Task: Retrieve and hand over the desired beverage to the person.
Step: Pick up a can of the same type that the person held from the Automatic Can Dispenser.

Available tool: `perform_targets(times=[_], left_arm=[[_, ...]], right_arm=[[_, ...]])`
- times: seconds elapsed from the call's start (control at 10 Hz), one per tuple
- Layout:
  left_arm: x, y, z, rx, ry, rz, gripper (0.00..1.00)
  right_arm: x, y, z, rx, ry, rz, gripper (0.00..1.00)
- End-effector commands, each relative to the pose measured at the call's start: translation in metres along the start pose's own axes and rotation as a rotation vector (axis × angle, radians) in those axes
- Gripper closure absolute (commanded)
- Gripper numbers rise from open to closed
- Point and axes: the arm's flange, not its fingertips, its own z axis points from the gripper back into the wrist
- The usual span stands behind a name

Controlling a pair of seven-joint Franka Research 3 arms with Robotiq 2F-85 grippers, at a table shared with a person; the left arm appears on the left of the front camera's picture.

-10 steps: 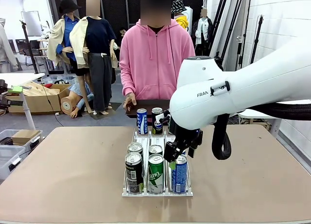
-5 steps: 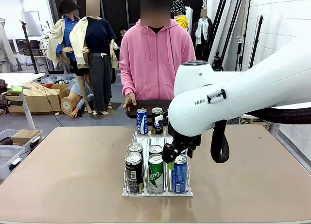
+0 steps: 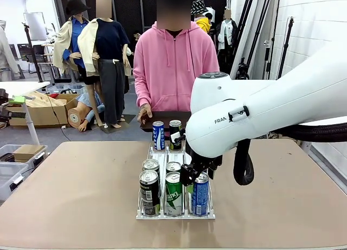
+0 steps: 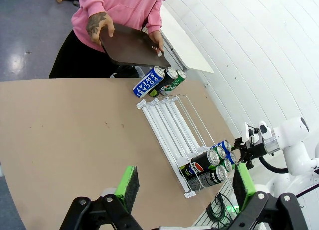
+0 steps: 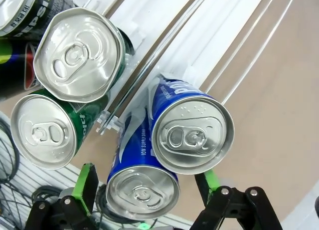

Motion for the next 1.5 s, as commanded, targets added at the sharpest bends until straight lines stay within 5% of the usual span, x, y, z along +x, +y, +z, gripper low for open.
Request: perform_targets(times=[0.0,0.4,0.8,1.4], left_arm=[[0.0009,-0.0012,0.0013,-0.005,-0.007,0.007,0.00],[0.0009,-0.0012,0.0013,-0.005,-0.007,0.007,0.00],[0.0009,-0.0012,0.0013,-0.005,-0.007,0.007,0.00],[0.0009,-0.0012,0.0013,-0.005,-0.007,0.007,0.00]], right_arm=[[0.0054,0.0029,-0.0018,-0.022,-0.008,0.016,0.08],[0.0055,0.0023,0.0000,-0.020,0.007,0.034,0.39],[0.0055,0.0002,0.0008,-0.009,0.020,0.032,0.84],[0.0018,0.0012,0.0016,0.000,0.003,0.009,0.84]])
